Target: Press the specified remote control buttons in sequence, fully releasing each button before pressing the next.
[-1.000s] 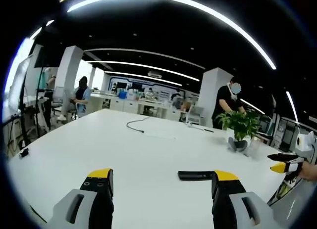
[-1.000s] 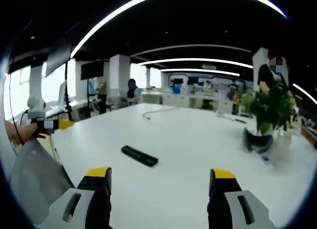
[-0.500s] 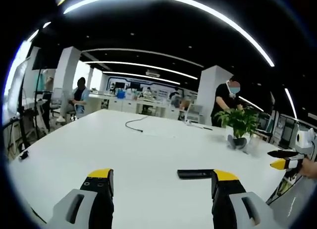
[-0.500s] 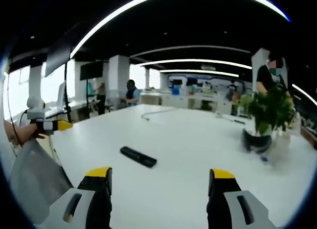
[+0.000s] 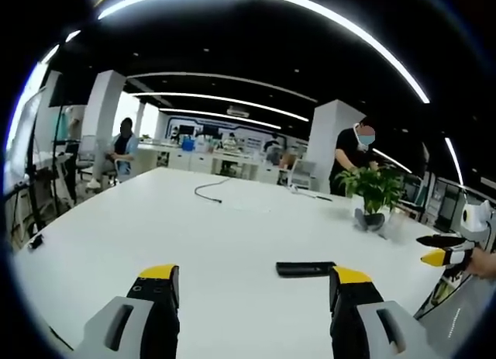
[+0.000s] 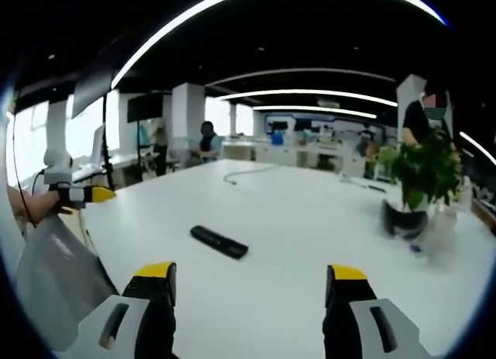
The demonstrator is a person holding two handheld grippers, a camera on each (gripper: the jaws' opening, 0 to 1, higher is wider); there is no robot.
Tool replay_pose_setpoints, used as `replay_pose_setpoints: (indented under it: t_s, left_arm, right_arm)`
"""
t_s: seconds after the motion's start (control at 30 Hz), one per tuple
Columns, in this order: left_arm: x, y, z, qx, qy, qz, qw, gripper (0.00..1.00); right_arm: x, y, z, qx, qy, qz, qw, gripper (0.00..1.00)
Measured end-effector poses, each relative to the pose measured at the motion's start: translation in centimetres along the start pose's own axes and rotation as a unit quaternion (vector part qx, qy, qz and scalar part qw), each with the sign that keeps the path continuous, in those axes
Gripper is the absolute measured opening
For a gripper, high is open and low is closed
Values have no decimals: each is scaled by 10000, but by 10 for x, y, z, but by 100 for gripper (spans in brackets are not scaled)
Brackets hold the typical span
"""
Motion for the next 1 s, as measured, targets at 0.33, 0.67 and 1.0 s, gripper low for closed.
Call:
replay_pose_setpoints:
  t_s: [0.33, 0.67, 1.0]
  left_arm:
    - [8, 1, 5, 90, 51, -217, 9997, 81]
    - [42, 6, -2, -374, 637, -1258, 9893, 94]
    - [45, 38, 22, -505, 938, -1869, 9766, 100]
  right_arm:
    - [3, -1, 0, 27, 74, -31, 10000, 76]
    - [9, -4, 7, 193, 137, -185, 9995, 77]
    - [12, -1, 7, 57, 18, -211, 9998, 81]
Point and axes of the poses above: the point that each gripper's makers call its tool centre point, and the gripper's own axes: y roughly forward along the fingers, x roughly to its right, z roughly out of its top, the point moved 3 cm from there along -y, roughly backward along the fingers, and after that the axes turned 14 degrees about y, right-handed, at the moved point
